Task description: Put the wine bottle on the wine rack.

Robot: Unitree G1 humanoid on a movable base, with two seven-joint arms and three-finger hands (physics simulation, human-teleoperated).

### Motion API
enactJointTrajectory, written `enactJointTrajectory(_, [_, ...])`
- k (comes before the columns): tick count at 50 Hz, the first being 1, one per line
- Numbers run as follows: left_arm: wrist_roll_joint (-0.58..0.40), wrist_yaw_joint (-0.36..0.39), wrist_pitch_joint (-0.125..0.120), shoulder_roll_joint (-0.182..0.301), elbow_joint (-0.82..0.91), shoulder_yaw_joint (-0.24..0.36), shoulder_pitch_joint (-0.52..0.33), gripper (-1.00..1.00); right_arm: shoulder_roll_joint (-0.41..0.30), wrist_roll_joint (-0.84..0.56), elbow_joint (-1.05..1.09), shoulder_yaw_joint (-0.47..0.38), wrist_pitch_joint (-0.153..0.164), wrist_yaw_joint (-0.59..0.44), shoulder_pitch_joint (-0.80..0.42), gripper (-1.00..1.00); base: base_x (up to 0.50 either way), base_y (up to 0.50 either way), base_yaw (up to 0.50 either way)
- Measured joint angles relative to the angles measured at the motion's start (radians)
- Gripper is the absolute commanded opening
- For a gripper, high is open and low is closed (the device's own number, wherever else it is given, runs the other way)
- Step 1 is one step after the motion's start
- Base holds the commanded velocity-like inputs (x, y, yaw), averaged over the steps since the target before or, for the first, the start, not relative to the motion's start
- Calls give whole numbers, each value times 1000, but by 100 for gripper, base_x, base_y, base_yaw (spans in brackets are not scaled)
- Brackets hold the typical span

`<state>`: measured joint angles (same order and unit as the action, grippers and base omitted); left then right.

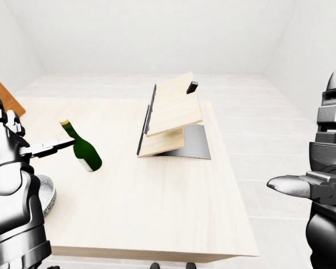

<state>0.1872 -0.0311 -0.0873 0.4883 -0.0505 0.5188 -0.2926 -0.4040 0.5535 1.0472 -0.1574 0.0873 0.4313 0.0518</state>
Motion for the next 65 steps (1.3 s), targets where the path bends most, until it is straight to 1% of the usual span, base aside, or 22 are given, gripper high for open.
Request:
enactJointTrajectory(16, [-36, -8, 0, 11, -196, -54, -45, 100, -17, 18, 0, 4, 0, 15, 3, 100, 0, 0, 0])
enactJointTrajectory(22, [-45, -15, 0, 19, -290, -76, -79, 100, -19, 20, 0, 4, 0, 15, 5, 100, 0, 0, 0])
enactJointTrajectory(29, [-60, -27, 2, 32, -439, -109, -137, 100, -20, 21, 0, 5, 0, 14, 5, 100, 0, 0, 0])
enactJointTrajectory(33, [-64, -35, 17, 41, -529, -126, -172, 100, -17, 18, 0, 4, 0, 11, 4, 100, 0, 0, 0])
enactJointTrajectory(39, [-66, -48, 53, 52, -654, -152, -220, 100, -3, 3, 0, 2, 0, -6, 3, 100, 0, 0, 0])
enactJointTrajectory(45, [-66, -59, 89, 61, -759, -175, -264, 100, 26, -31, 0, -3, 0, -42, 3, 100, 0, 0, 0])
enactJointTrajectory(50, [-64, -67, 112, 67, -825, -192, -295, 100, 58, -69, 0, -8, 0, -83, 1, 100, 0, 0, 0])
enactJointTrajectory(58, [-61, -78, 134, 72, -891, -213, -333, 100, 115, -139, 0, -17, 0, -156, -1, 100, 0, 0, 0])
enactJointTrajectory(65, [-59, -86, 144, 72, -922, -226, -355, 100, 154, -189, 0, -21, 0, -207, -4, 100, 0, 0, 0])
